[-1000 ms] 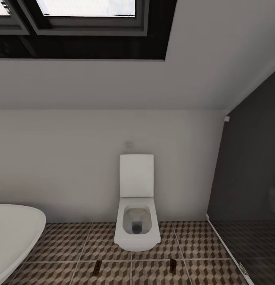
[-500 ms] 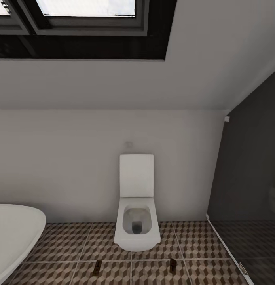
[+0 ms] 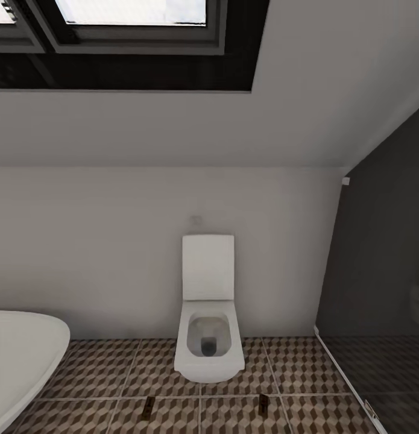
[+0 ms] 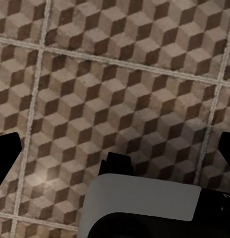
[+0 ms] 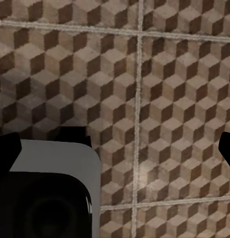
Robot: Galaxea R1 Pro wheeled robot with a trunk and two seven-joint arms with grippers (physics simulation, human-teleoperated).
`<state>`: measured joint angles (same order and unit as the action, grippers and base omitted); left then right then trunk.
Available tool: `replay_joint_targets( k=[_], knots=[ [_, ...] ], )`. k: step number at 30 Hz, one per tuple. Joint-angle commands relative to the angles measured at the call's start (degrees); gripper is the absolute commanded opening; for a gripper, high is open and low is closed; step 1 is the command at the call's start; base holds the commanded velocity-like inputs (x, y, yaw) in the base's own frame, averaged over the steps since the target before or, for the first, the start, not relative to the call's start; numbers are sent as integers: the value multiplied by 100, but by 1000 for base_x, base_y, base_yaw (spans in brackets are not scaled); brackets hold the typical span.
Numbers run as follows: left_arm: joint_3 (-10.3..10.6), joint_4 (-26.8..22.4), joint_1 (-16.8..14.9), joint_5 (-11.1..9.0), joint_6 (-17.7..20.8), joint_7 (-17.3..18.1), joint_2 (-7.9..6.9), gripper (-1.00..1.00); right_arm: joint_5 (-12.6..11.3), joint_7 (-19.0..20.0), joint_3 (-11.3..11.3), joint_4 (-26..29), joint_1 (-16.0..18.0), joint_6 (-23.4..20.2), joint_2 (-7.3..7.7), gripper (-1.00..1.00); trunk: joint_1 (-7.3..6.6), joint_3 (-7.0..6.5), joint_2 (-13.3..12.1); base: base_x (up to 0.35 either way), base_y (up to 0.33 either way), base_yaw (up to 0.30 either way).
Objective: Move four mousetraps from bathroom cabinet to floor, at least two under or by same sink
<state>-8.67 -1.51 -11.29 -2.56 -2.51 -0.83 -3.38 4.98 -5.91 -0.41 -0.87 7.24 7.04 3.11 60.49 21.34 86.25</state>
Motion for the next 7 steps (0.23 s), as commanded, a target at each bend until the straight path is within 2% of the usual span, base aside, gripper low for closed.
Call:
replay_joint_targets(
  k=[1, 7],
  knots=[
    [-12, 6, -5, -26, -20, -5, 3, 100, 55, -24, -6, -9, 5, 17, 1, 100, 0, 7, 4, 0, 0, 0],
    [-1, 3, -5, -25, -21, -5, 4, 100, 62, -24, -4, -9, 5, 17, 2, 100, 0, 7, 4, 0, 0, 0]
  ],
)
